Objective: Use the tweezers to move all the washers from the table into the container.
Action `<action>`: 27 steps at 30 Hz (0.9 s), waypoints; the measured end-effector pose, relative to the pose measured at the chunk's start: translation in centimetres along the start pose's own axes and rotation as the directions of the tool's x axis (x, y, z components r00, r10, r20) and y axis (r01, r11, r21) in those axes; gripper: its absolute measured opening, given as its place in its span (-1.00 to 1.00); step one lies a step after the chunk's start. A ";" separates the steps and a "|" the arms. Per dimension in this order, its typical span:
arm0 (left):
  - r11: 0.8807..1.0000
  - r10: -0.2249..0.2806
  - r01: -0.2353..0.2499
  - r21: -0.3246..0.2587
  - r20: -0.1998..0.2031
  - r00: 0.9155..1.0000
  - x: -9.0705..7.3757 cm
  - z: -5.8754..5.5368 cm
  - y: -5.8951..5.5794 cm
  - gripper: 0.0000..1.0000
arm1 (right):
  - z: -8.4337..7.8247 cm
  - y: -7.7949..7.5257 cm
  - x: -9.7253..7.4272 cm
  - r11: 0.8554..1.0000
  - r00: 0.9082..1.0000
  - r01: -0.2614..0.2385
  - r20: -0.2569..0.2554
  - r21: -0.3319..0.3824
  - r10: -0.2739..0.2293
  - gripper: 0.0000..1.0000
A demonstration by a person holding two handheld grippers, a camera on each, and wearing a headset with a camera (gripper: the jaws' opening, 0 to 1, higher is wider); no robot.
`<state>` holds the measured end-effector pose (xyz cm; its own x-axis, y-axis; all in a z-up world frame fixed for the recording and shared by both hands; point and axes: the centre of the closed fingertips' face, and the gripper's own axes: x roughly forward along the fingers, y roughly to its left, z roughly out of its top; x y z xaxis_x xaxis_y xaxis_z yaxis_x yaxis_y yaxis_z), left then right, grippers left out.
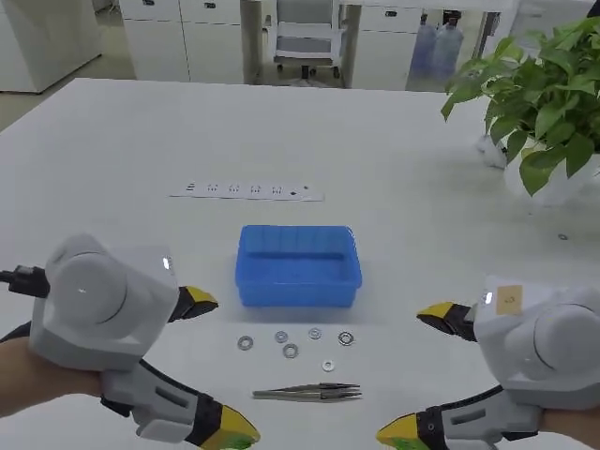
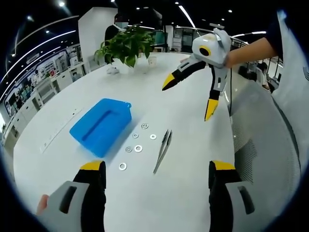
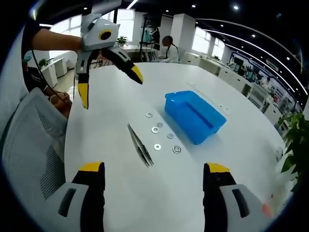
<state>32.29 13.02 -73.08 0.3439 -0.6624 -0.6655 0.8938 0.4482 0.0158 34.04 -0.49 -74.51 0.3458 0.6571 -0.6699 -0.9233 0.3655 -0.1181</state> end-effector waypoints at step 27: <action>0.999 -0.050 0.050 -0.014 -0.010 0.999 2.0 -0.6 -0.3 0.69 | -1.3 -0.4 1.4 0.999 0.999 -0.020 -0.025 0.036 0.021 0.63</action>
<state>32.56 11.93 -74.84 0.2955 -0.6782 -0.6728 0.9059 0.4225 -0.0279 34.63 -0.56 -76.33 0.3225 0.6479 -0.6901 -0.9233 0.3761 -0.0784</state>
